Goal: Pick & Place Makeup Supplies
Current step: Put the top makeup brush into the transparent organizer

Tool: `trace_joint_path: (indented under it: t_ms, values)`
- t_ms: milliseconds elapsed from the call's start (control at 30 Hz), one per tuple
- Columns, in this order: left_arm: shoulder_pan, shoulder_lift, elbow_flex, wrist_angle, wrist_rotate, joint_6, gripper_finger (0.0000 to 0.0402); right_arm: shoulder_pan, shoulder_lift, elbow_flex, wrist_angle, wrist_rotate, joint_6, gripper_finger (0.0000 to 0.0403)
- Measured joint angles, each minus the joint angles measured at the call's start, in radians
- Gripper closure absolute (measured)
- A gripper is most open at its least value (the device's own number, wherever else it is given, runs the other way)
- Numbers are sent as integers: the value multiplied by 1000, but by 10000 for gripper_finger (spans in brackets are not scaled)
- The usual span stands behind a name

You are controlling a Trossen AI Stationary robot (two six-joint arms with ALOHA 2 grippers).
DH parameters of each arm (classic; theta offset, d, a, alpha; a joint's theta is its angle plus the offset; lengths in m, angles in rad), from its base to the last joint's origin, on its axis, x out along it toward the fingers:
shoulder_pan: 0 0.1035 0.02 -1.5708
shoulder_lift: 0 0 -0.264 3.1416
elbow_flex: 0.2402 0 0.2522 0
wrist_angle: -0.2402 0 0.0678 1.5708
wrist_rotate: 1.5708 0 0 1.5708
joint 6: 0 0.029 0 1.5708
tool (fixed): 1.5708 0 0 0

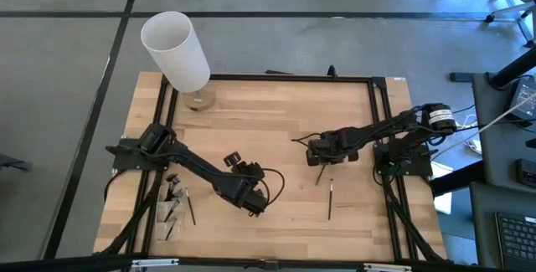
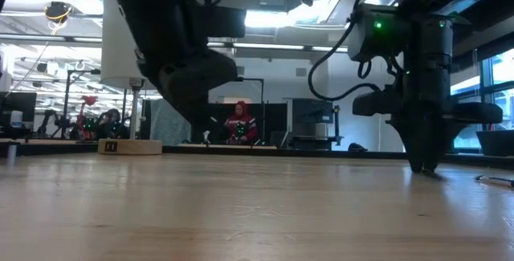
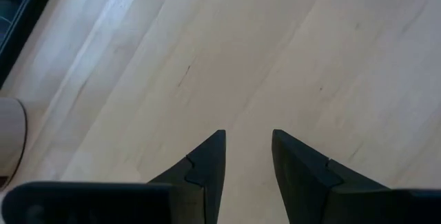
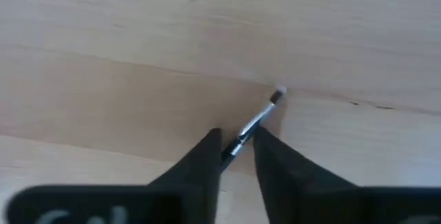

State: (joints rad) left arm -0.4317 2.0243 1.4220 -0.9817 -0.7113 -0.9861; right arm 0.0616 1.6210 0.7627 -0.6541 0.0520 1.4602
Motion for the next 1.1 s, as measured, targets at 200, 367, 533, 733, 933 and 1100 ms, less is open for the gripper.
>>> trace_joint_path:
  t_ms: [200,367,533,733,933,1100]
  values:
    - [2,0,0,-5,-62,-39,288,-3,2,5,21,47,-65,386]
    - [2,0,0,-33,-84,-51,288,-23,2,4,63,91,-140,391]
    - [2,0,0,-103,-103,-96,288,-44,-12,3,221,137,-258,373]
    - [-25,-3,0,-228,-81,-242,288,-52,-56,5,612,157,-529,390]
    - [-98,-86,0,-273,-58,-292,288,-103,-70,4,992,29,-846,397]
    - [-167,-204,0,-280,-182,-345,288,-161,-71,5,1143,-149,-953,397]
